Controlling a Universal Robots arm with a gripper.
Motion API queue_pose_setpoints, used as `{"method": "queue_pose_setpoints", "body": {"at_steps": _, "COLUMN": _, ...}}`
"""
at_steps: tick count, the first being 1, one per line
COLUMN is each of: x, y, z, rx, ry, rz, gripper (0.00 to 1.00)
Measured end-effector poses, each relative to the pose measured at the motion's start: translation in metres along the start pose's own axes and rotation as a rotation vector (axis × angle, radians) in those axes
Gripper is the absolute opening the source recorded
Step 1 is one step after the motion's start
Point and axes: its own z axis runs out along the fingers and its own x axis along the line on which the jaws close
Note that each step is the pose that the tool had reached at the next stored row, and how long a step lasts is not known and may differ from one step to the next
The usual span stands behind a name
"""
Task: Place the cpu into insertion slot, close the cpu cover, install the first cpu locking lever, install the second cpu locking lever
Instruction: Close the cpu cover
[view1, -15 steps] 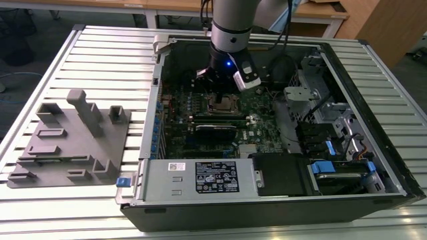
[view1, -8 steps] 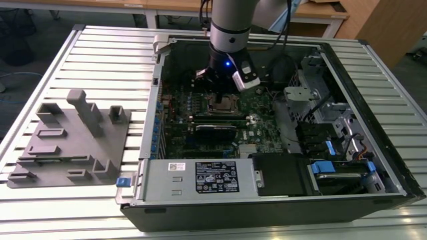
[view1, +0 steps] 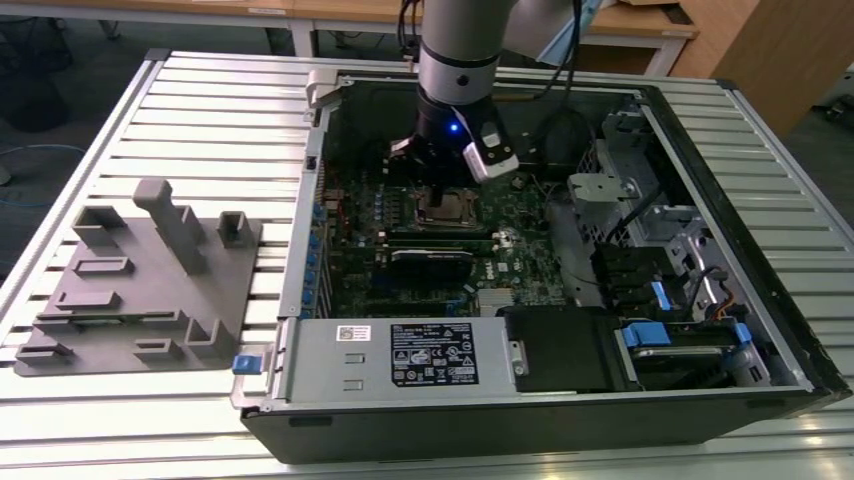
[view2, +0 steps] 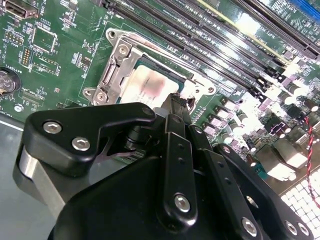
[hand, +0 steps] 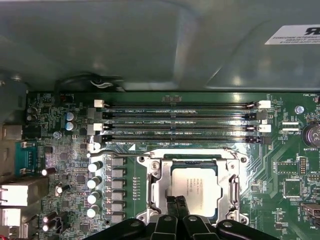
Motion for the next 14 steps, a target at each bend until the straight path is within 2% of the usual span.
{"method": "queue_pose_setpoints", "body": {"at_steps": 4, "x": 0.0030, "y": 0.0000, "z": 0.0001, "rx": 0.0000, "ry": 0.0000, "rz": 0.000, "gripper": 0.11}}
{"method": "queue_pose_setpoints", "body": {"at_steps": 14, "x": 0.0034, "y": -0.0001, "z": 0.0017, "rx": -0.0001, "ry": 0.0000, "rz": 0.000, "gripper": 0.11}}
